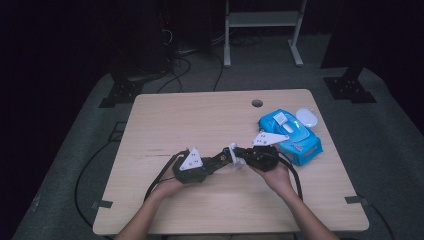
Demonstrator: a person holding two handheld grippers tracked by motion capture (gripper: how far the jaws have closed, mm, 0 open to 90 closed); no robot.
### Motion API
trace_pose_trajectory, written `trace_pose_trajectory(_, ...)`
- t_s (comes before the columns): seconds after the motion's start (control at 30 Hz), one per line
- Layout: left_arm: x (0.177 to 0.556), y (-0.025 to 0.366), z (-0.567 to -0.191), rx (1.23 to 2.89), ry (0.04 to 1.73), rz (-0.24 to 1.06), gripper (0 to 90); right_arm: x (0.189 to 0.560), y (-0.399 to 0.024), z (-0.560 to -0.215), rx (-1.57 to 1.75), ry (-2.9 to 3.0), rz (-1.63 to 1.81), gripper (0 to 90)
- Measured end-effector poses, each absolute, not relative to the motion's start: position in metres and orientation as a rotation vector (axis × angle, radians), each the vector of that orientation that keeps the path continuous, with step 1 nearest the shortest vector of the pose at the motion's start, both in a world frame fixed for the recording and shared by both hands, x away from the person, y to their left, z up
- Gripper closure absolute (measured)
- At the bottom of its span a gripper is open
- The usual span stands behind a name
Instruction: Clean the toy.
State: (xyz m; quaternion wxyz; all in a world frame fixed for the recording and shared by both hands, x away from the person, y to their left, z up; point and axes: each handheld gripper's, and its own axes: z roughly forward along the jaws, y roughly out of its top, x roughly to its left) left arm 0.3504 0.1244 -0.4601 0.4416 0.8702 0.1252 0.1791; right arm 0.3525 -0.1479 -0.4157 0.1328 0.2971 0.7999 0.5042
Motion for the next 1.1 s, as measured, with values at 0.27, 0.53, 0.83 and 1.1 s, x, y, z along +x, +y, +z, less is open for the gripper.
trace_pose_trajectory(0.27, 0.351, 0.118, -0.468, 2.254, 0.291, 0.460, 56.6, 0.354, -0.144, -0.428, 0.881, 2.356, 1.430, 86.4)
trace_pose_trajectory(0.53, 0.352, 0.119, -0.469, 2.245, 0.308, 0.482, 56.6, 0.355, -0.150, -0.429, 0.906, 2.348, 1.423, 86.4)
trace_pose_trajectory(0.83, 0.355, 0.125, -0.463, 2.190, 0.355, 0.425, 52.5, 0.351, -0.172, -0.416, 0.913, 2.294, 1.424, 86.4)
trace_pose_trajectory(1.1, 0.350, 0.122, -0.464, 2.196, 0.322, 0.461, 55.1, 0.341, -0.188, -0.410, 0.911, 2.262, 1.423, 86.4)
